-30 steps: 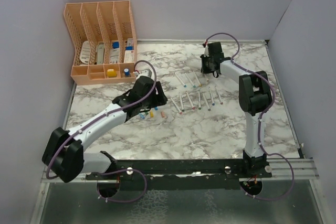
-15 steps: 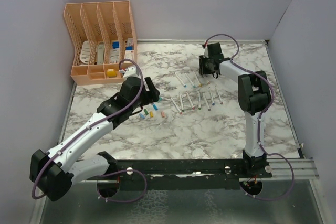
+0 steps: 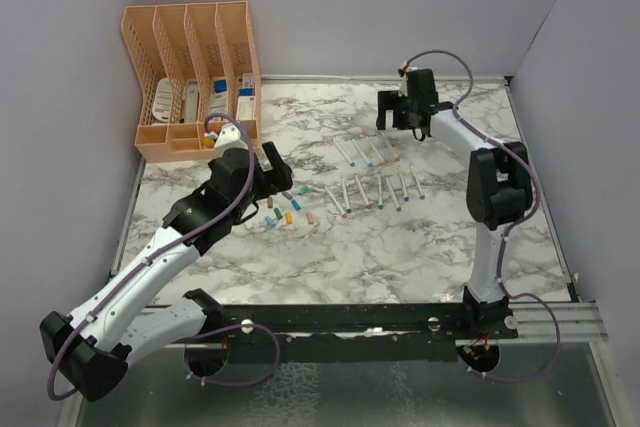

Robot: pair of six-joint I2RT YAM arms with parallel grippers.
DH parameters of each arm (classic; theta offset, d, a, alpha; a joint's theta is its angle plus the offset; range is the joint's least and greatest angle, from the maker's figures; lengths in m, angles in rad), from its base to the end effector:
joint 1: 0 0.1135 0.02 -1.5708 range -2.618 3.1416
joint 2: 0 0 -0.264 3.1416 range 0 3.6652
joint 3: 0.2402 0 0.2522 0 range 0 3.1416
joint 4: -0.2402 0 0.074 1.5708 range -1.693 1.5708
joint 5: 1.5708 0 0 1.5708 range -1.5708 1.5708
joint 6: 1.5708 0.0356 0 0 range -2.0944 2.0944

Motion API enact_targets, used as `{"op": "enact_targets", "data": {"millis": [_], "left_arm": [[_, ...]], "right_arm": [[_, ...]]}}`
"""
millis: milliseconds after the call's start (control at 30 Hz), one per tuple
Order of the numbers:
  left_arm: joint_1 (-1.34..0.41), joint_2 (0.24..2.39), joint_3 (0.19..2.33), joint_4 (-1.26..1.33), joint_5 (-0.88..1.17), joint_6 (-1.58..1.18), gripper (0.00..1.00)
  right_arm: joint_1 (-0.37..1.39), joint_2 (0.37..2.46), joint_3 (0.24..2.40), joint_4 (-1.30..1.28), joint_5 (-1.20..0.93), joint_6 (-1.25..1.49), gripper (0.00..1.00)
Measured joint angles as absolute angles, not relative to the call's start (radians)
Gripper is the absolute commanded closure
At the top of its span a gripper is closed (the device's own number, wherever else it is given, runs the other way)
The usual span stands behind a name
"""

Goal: Open the pen caps

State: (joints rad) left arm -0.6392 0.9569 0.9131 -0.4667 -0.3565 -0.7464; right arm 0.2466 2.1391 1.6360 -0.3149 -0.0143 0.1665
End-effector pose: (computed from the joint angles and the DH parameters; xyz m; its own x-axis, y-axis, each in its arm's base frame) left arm 0.1751 -0.1147 0.3261 -0.5015 -0.4200 -0.7563 -0.0352 0.8834 -0.4672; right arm 0.4659 0.1178 0.1905 -0.7399 -0.0154 -0.6725 -0.1328 0.9834 0.1236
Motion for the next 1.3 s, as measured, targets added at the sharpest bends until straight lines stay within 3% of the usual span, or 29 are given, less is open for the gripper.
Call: {"op": "enact_targets", "data": {"millis": [333,667,1300], "left_arm": [[-0.639,0.791,0.975,-0.519,-0.459,-0.673,0.01],[-0.639,0.664,0.995,-0.574,-0.598,-0.614,0.01],[-0.639,0.643,1.008,-0.570,-0.668,-0.564,0.01]], "right_arm": [[0.184,1.621,1.399,-0.295,0.075,0.352,0.01],[0.080,1.304,1.135,-0.349,0.253,0.568,0.01],[0.079,1.117,1.143,-0.419,0.446,0.571,0.01]]}}
